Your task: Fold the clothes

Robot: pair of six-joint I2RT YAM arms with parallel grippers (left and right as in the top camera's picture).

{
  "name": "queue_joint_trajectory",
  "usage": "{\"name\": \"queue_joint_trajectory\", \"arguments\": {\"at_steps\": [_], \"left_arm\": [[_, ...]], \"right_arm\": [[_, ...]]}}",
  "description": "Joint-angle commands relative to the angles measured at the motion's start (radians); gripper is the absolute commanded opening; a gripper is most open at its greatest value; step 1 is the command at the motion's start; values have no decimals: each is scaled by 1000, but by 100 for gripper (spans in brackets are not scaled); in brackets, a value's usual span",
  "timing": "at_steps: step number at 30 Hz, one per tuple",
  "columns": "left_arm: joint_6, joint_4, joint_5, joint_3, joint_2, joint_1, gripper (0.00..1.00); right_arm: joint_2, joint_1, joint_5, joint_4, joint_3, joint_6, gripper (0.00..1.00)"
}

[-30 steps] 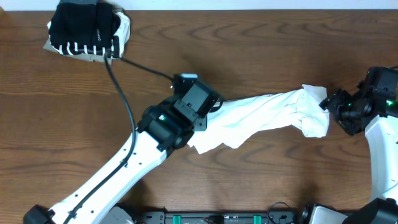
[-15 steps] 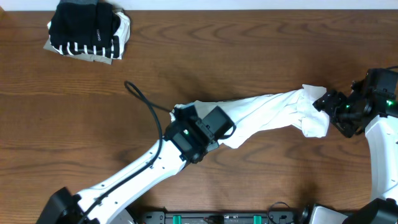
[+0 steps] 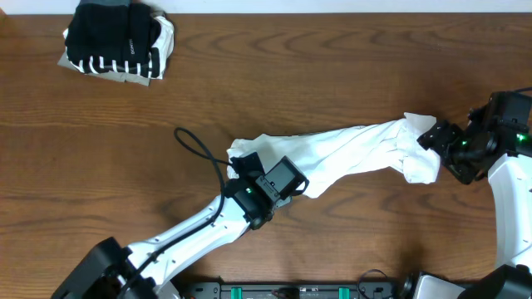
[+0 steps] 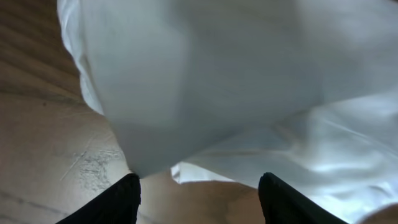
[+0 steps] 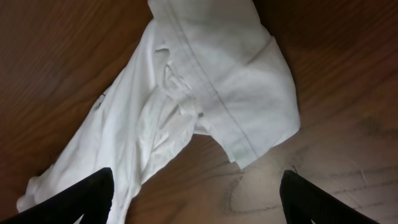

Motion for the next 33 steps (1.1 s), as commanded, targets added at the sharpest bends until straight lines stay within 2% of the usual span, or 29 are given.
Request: {"name": "queue_joint_trajectory", "arguments": {"at_steps": [1, 10, 12, 14, 19, 22, 27, 33], "left_arm": [[47, 14, -19, -14, 35, 6, 63], [159, 70, -19, -14, 55, 35, 62], [170, 75, -19, -14, 55, 35, 57], [174, 82, -19, -14, 56, 35, 49], [229, 103, -19, -13, 55, 35, 8], [245, 93, 8, 5, 35, 35, 6], [351, 42, 34, 103, -77, 35, 6], [415, 11, -75, 204, -224, 76, 6]], "right_arm": [[-18, -5, -8, -6, 8, -24, 83], [-18, -5, -11, -19, 8, -23, 83], [-18, -5, -21, -24, 8, -23, 83], [-18, -5, -31, -26, 8, -24, 83], [-18, -5, -34, -35, 8, -24, 83], [-18, -5, -34, -40, 8, -24, 83], [-18, -5, -35, -44, 8, -24, 83], [-18, -5, -34, -46, 8, -24, 83]]}}
